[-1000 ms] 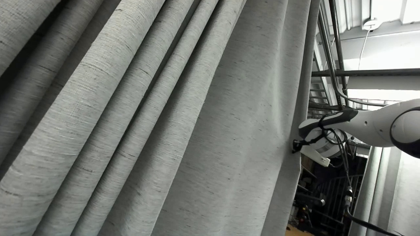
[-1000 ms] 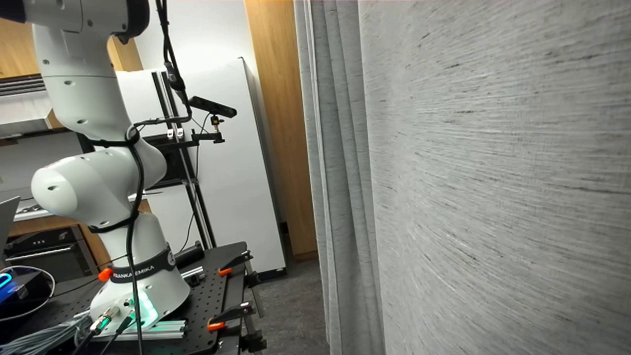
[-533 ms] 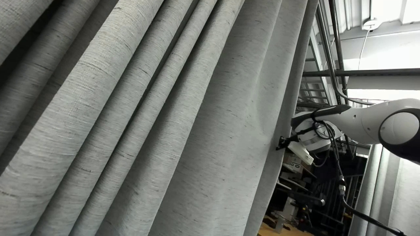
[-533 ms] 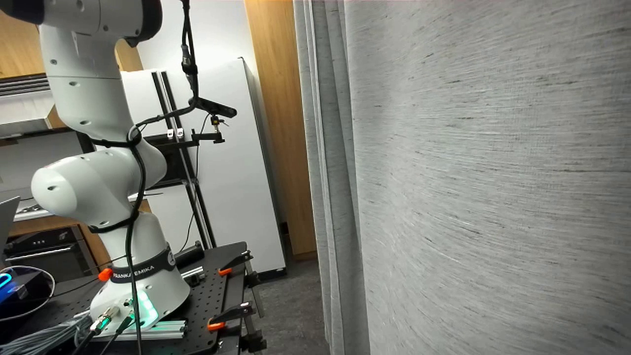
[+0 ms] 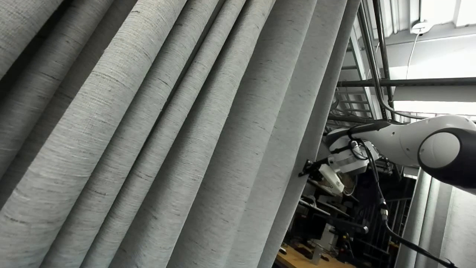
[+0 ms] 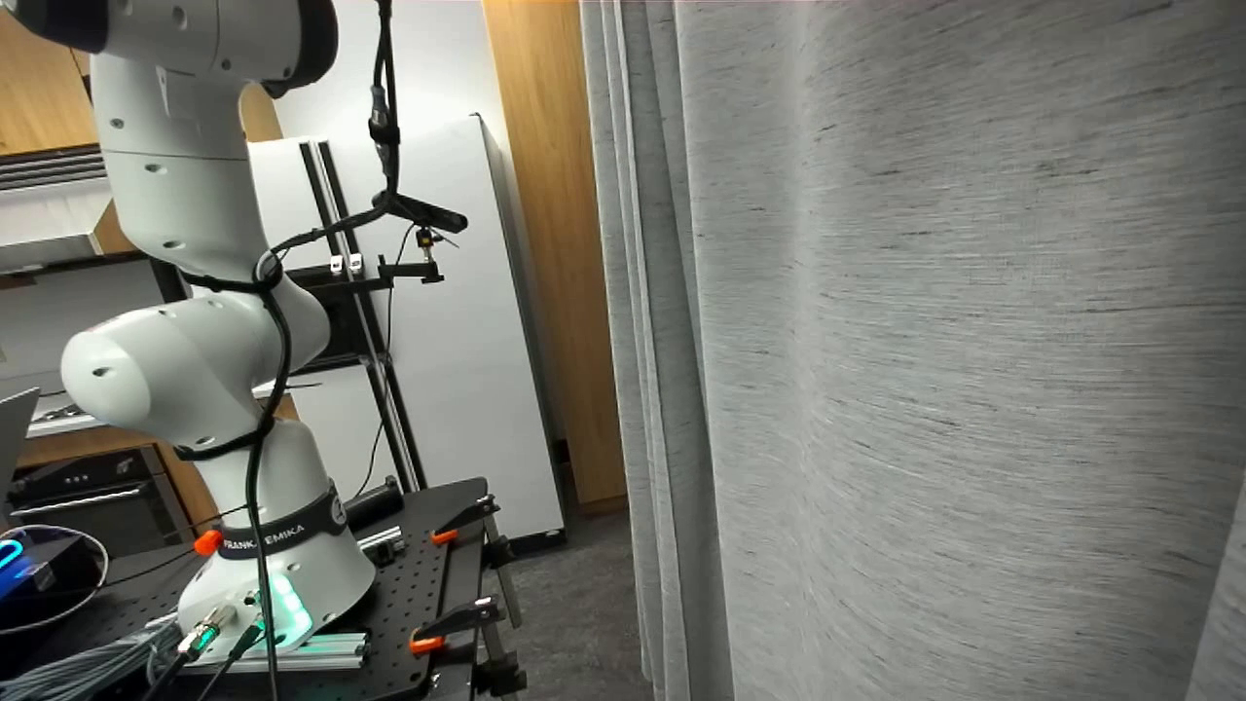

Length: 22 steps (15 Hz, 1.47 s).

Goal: Close the curtain

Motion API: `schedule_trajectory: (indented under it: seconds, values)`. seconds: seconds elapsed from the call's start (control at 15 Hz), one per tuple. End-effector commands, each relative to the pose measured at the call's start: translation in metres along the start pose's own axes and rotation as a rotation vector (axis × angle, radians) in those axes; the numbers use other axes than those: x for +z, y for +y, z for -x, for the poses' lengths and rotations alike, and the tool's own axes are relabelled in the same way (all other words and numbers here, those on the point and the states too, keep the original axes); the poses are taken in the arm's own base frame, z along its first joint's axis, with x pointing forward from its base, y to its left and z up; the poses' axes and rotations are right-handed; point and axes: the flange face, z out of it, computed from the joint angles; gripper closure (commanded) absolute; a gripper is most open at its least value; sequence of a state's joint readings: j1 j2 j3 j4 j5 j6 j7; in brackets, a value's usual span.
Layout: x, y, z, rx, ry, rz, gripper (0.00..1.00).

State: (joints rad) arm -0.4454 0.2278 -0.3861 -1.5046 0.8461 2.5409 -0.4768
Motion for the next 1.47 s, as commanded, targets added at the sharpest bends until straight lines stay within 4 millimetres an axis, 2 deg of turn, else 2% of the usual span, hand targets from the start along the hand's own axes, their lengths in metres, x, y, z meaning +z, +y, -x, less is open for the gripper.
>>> schedule_trajectory:
  seconds: [0.0, 0.27, 0.4, 0.53, 0.67, 0.8, 1.07, 1.27, 1.4]
  values:
    - [0.069, 0.054, 0.054, 0.015, -0.208, 0.039, 0.59]
    - [0.150, 0.119, 0.131, -0.006, -0.432, 0.153, 0.28]
    - [0.192, 0.144, 0.169, -0.040, -0.488, 0.202, 0.12]
    - [0.216, 0.153, 0.193, -0.067, -0.539, 0.234, 0.01]
    - [0.235, 0.156, 0.211, -0.094, -0.580, 0.258, 0.00]
    - [0.246, 0.154, 0.219, -0.120, -0.607, 0.273, 0.00]
    - [0.254, 0.144, 0.217, -0.162, -0.617, 0.299, 0.00]
    - [0.247, 0.130, 0.211, -0.175, -0.609, 0.297, 0.00]
    - [0.233, 0.120, 0.207, -0.185, -0.596, 0.273, 0.00]
